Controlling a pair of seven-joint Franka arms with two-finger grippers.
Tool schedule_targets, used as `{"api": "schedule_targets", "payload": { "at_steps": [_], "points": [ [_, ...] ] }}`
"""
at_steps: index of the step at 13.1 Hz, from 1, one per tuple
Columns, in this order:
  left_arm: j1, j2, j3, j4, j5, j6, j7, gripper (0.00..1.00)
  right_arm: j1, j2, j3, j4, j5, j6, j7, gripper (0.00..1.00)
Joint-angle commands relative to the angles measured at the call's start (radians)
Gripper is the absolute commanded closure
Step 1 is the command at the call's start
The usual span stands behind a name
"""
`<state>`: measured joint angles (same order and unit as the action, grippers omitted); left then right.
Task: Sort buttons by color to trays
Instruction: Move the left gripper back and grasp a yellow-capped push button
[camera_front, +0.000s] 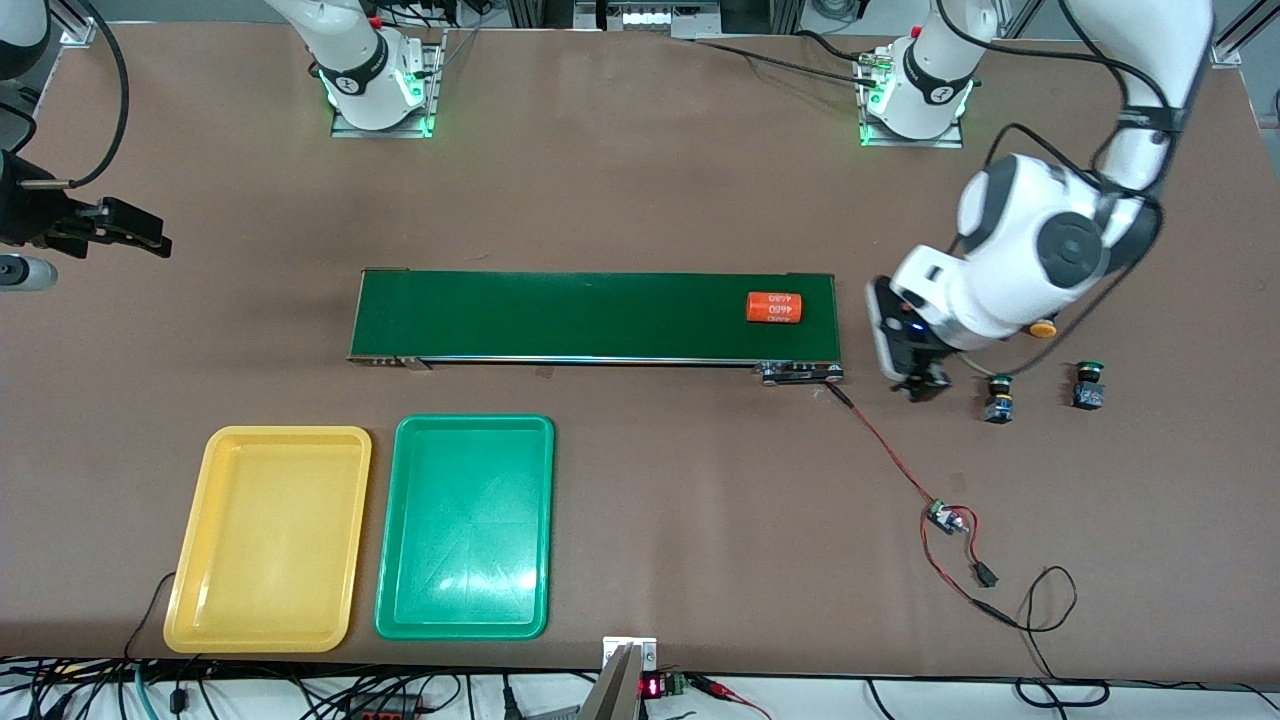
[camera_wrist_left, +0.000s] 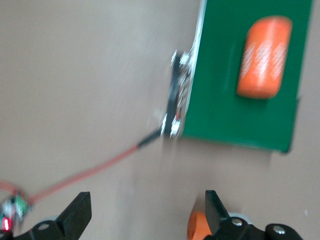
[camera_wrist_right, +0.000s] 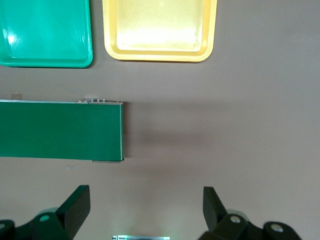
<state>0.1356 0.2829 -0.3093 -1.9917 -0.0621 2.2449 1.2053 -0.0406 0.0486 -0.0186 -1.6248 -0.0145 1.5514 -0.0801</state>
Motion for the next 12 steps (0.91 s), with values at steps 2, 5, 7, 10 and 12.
{"api": "schedule_targets", "payload": {
  "at_steps": [2, 5, 7, 10, 12],
  "points": [
    [0.042, 0.042, 0.108, -0.002, -0.021, 0.007, -0.048, 0.00, 0.004, -0.003, 0.000, -0.006, -0.007, -0.007, -0.006, 0.00],
    [0.087, 0.042, 0.131, -0.022, -0.019, -0.069, -0.381, 0.00, 0.017, -0.003, 0.000, 0.000, -0.009, -0.028, 0.002, 0.00],
    [0.099, 0.033, 0.133, -0.047, -0.018, -0.096, -0.589, 0.00, 0.013, -0.001, 0.000, 0.000, -0.010, -0.027, 0.000, 0.00],
    [0.122, 0.013, 0.133, -0.100, -0.016, -0.102, -0.774, 0.00, 0.010, -0.001, -0.001, -0.001, -0.007, -0.024, 0.008, 0.00],
    [0.151, 0.009, 0.134, -0.128, -0.012, -0.094, -0.816, 0.00, 0.011, -0.001, -0.001, -0.001, -0.007, -0.019, 0.010, 0.00]
  ]
}}
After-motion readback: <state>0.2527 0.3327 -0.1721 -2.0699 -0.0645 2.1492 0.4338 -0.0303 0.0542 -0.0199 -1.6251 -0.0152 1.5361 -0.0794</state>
